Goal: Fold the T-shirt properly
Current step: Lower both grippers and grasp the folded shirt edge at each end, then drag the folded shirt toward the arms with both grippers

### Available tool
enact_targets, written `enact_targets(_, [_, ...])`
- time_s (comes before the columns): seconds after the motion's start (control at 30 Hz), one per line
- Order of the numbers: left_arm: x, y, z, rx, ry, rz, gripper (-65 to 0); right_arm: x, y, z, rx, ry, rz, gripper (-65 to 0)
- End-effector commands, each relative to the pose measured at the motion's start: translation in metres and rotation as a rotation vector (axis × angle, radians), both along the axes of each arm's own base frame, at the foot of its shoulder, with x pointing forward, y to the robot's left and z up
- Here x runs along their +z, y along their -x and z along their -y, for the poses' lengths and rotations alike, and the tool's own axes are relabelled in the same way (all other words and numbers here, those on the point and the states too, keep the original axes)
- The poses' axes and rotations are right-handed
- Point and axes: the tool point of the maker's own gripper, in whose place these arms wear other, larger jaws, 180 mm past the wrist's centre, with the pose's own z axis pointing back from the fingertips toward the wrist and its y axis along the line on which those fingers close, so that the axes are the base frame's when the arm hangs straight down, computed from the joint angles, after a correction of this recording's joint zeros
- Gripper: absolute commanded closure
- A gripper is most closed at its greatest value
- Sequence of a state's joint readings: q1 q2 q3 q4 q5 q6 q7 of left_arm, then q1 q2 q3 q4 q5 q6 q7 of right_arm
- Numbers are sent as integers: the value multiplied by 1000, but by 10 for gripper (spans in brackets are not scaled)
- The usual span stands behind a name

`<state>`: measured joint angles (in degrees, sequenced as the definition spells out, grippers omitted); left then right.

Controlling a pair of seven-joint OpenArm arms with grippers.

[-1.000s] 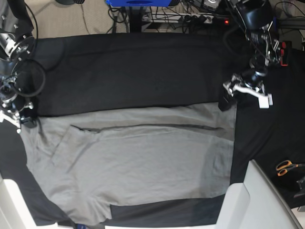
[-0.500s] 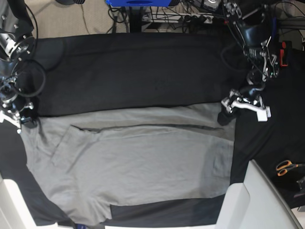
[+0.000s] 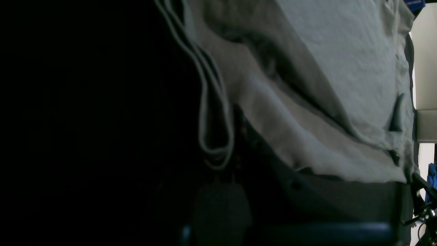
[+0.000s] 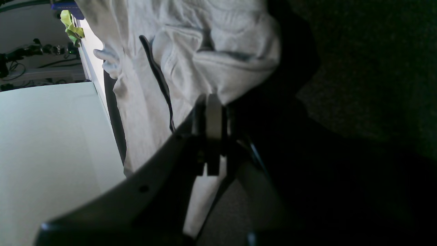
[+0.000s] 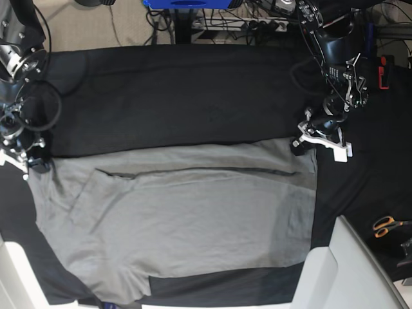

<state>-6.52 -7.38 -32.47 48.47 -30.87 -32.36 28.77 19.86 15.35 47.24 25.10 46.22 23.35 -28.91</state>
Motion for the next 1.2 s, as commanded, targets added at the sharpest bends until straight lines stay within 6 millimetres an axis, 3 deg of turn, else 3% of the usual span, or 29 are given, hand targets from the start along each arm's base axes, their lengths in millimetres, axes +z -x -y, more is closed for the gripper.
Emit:
enact_targets(0.0, [13,-13,-6,-3,-8,35,0,19,-14,14,-11,28,55,-3])
enact_targets(0.33, [10,-9,-4,-34,-8,-3,0,19,-15,14,-15,28,57,-2])
enact_targets(0.5, [11,-8,-15,-29,-29,-12,0,19,-14,16,-17,29,56,-2])
enact_targets(0.7, [-3,3,-25,27,-34,-115,0,18,-12,17,-27,27,53,-2])
enact_targets(0.83, [8,5,-33,2,-74,-108,0,12,-4,18,-28,28,36,-2])
enact_targets(0.93, [23,2,-35,-30,-110,-90,0,19,2,30,-25,85,46,-2])
enact_targets(1.07, [30,6,-36,-58,-136,-95,0,18,23,47,-59,117,-19,-2])
enact_targets(1.17, [33,13,-36,-76,-156,-103,0,24,30,45,-31,145,-16,-2])
